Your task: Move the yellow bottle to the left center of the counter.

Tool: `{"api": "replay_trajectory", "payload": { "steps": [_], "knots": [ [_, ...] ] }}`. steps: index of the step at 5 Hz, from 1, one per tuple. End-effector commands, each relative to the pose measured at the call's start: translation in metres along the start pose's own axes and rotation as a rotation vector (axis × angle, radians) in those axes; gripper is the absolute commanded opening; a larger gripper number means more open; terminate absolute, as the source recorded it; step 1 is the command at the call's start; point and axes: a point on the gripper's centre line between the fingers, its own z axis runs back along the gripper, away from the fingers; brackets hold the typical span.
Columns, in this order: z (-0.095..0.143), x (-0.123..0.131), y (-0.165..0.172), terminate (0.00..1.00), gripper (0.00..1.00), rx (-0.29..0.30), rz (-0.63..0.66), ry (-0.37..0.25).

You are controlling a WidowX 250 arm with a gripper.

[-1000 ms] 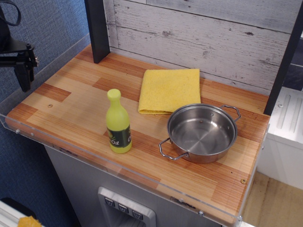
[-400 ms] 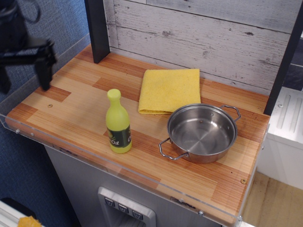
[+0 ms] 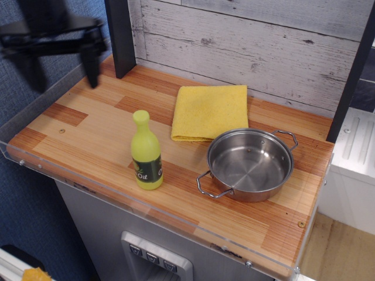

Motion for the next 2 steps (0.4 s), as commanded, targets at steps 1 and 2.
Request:
{"api": "replay_trajectory", "payload": {
  "steps": [1, 2],
  "knots": [
    [0.008, -0.022, -0.049, 0.00, 1.00, -0.056, -0.133, -0.045],
    [-0.004, -0.035, -0.050, 0.00, 1.00, 0.003, -0.161, -0.023]
  ]
}}
